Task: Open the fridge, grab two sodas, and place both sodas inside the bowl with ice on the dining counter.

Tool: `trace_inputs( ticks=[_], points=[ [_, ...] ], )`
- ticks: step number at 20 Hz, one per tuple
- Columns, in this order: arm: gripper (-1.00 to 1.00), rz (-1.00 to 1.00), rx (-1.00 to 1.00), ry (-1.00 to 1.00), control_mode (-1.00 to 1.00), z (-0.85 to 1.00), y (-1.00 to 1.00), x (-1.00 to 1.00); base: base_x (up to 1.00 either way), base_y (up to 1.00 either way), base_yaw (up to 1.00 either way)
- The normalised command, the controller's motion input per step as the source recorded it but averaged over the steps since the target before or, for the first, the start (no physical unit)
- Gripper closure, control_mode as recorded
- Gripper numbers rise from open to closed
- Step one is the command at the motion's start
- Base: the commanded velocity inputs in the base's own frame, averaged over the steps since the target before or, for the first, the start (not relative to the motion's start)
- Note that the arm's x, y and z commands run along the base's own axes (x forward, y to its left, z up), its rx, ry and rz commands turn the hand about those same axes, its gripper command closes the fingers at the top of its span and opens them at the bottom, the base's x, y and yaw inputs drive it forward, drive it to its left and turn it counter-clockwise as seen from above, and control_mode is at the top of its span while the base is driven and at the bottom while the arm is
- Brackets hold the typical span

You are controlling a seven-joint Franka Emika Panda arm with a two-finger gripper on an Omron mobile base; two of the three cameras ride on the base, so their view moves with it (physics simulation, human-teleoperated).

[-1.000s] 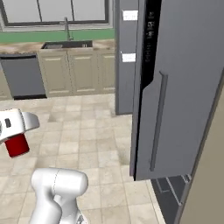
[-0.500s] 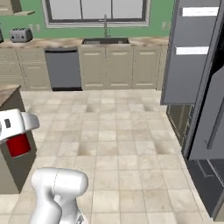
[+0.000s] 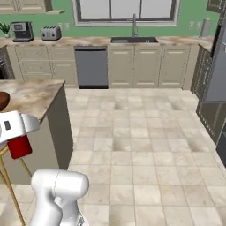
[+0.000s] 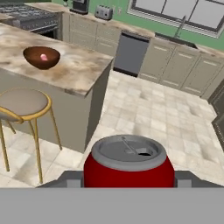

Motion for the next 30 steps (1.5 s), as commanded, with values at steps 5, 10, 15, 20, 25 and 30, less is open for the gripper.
trace_inputs(
  ticks=[5,10,15,20,25,30],
  points=[
    [1.00,0.00,0.00,0.00,1.00,0.00,0.00,0.00,0.01,1.00,0.03],
    [1.00,0.00,0.00,0.00,1.00,0.00,0.00,0.00,0.21,1.00,0.00],
    [1.00,0.00,0.00,0.00,1.00,0.00,0.00,0.00,0.60,0.98,-0.01],
    [1.00,0.00,0.00,0.00,1.00,0.00,0.00,0.00,0.91,0.64,0.00],
    [1.00,0.00,-0.07,0.07,-1.00,0.00,0.25,0.57,0.35,0.15,0.00],
    [1.00,0.01,-0.12,0.18,-1.00,0.00,0.51,1.00,0.00,0.00,0.00]
  ],
)
